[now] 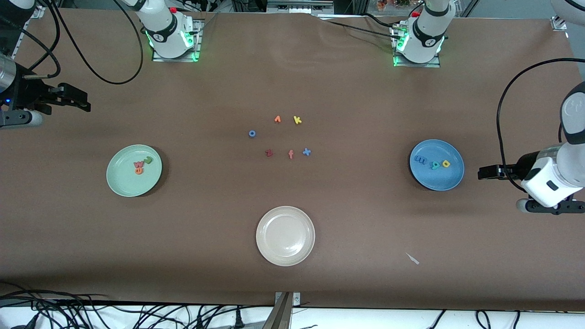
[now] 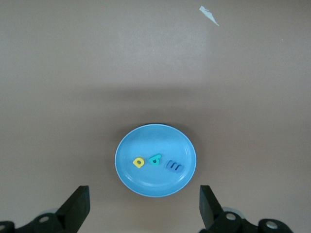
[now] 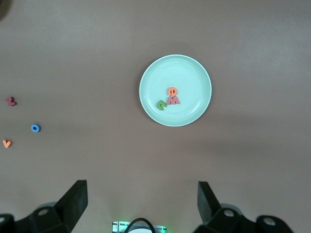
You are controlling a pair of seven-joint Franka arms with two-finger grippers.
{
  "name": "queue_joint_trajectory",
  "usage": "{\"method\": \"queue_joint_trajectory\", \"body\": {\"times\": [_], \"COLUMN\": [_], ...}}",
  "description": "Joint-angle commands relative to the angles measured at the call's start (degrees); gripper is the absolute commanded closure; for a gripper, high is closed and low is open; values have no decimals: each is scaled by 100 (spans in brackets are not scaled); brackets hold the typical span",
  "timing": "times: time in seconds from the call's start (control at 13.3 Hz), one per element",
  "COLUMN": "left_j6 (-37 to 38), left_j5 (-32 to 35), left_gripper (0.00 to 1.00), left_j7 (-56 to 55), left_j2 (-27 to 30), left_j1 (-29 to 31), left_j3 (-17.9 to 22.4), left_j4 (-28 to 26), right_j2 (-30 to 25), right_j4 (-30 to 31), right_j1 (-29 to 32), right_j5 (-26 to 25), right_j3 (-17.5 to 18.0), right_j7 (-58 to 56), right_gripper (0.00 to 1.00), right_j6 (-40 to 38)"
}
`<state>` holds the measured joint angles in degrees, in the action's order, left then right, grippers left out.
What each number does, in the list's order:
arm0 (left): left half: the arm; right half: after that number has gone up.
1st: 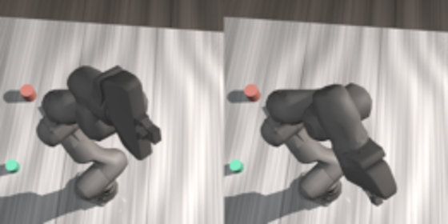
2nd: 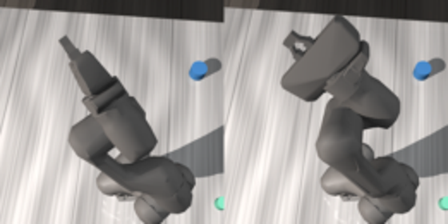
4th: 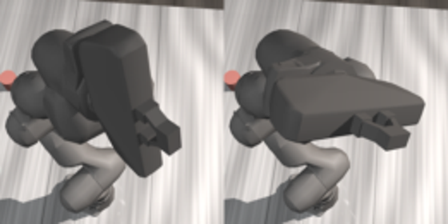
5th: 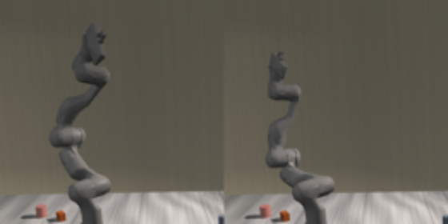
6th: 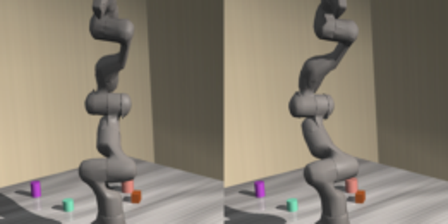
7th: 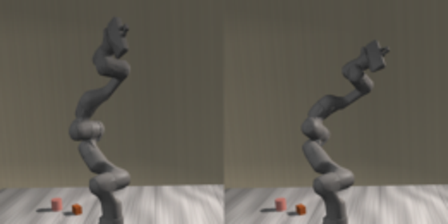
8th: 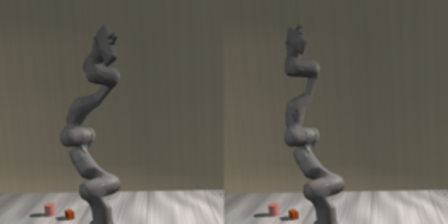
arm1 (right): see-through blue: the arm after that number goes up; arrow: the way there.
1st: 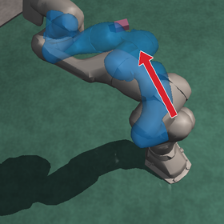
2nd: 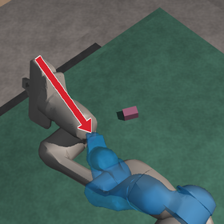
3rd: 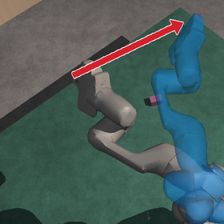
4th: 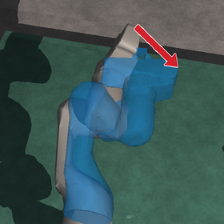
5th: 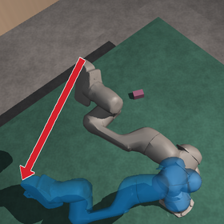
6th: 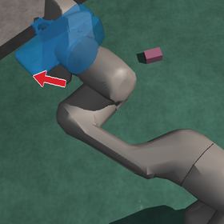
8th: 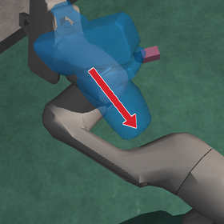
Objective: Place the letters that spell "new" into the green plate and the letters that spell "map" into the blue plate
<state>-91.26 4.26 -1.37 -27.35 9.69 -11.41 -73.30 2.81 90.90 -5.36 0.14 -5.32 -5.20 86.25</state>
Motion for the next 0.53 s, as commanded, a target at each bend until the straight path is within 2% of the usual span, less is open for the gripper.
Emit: {"method": "queue_joint_trajectory", "body": {"times": [0.0,0.45], "left_j6": [-1118,-1174], "left_j5": [-162,-171], "left_gripper": [0,0], "left_j7": [190,138], "left_j2": [870,855], "left_j1": [-73,-11], "left_j3": [200,174], "left_j4": [-1516,-1485], "right_j2": [70,70], "right_j4": [-160,-160], "right_j1": [71,71], "right_j5": [-76,-76], "right_j3": [75,66], "right_j7": [45,45], "right_gripper": [0,0], "right_j6": [-109,-117]}}
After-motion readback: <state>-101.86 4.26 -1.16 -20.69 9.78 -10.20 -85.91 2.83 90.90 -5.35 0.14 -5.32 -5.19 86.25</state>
